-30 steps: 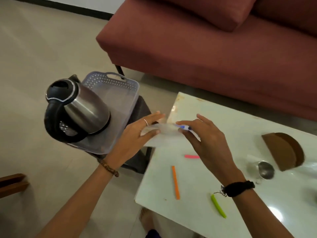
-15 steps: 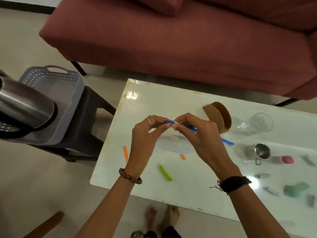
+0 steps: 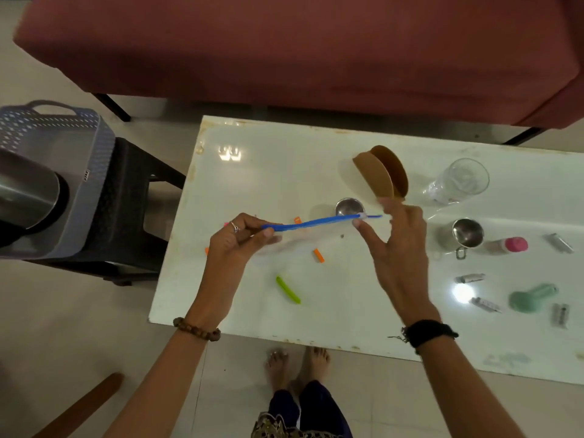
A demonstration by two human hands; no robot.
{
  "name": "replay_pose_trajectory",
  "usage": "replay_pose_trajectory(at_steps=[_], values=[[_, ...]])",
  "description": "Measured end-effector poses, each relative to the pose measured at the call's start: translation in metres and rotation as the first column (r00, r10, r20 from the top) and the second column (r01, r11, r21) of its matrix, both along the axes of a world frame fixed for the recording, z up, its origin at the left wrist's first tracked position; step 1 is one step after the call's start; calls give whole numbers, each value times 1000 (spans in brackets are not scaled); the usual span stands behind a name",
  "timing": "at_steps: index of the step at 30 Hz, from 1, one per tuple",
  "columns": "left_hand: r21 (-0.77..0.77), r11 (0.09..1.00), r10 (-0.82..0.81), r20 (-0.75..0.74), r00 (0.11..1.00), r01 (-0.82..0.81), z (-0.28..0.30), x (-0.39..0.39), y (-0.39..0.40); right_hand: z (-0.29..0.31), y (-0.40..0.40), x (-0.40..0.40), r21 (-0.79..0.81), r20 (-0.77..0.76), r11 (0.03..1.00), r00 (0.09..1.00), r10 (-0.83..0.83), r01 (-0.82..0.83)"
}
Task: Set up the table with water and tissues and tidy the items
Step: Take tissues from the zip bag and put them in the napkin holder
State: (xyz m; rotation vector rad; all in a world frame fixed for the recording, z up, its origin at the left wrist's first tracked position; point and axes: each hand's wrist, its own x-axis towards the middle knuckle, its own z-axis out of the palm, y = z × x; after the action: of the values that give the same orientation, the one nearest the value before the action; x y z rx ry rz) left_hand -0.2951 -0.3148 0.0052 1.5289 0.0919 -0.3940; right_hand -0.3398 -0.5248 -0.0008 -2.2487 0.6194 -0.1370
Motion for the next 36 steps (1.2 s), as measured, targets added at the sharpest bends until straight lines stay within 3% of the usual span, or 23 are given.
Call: replay_pose_trajectory(at_steps=[1,3,5,6,8,11,15,19,24,25,27,30,33,36], values=[[-34,999,-17,-18,1000,16,-2,-3,0,3,9,-2,207,-18,969,991,-134,135],[-99,994,-59,-55,997,54,-5,-12,-4,6,25,-5,629,-170,722,957,-233,287],[-113,985,-138,-83,987,128,-8,-22,-9,6,36,-6,800,-290,492,939,-183,343],[-101,980,-182,-105,978,171,-9,-26,-14,5,39,-7,829,-299,439,938,-176,346],[-89,972,-232,-195,953,218,-9,-29,-23,3,43,-10,828,-253,473,953,-166,302],[-130,988,-121,-382,916,77,-5,-29,-35,-1,42,-20,772,-165,607,982,-95,189],[-23,999,-32,-332,943,26,-4,-33,-46,0,41,-29,761,-85,647,996,38,40],[-6,1000,8,-368,930,-10,-4,-33,-54,1,34,-34,792,-69,611,996,51,24],[-31,998,35,-406,913,-52,-5,-36,-53,-3,23,-37,893,-87,443,996,4,77],[-5,998,51,-399,915,-57,-5,-35,-53,-4,21,-37,880,-88,466,995,-38,95],[110,991,104,-346,933,-70,-7,-34,-53,-6,17,-38,752,-49,652,995,-87,94],[398,913,163,-147,976,-92,-11,-35,-54,-6,14,-39,364,-11,931,1000,-4,7],[509,857,117,-34,993,-83,-9,-39,-57,-4,17,-40,11,-84,994,990,110,-109],[511,859,46,-34,998,-22,-9,-44,-66,-7,24,-39,-254,-191,918,946,261,-305]])
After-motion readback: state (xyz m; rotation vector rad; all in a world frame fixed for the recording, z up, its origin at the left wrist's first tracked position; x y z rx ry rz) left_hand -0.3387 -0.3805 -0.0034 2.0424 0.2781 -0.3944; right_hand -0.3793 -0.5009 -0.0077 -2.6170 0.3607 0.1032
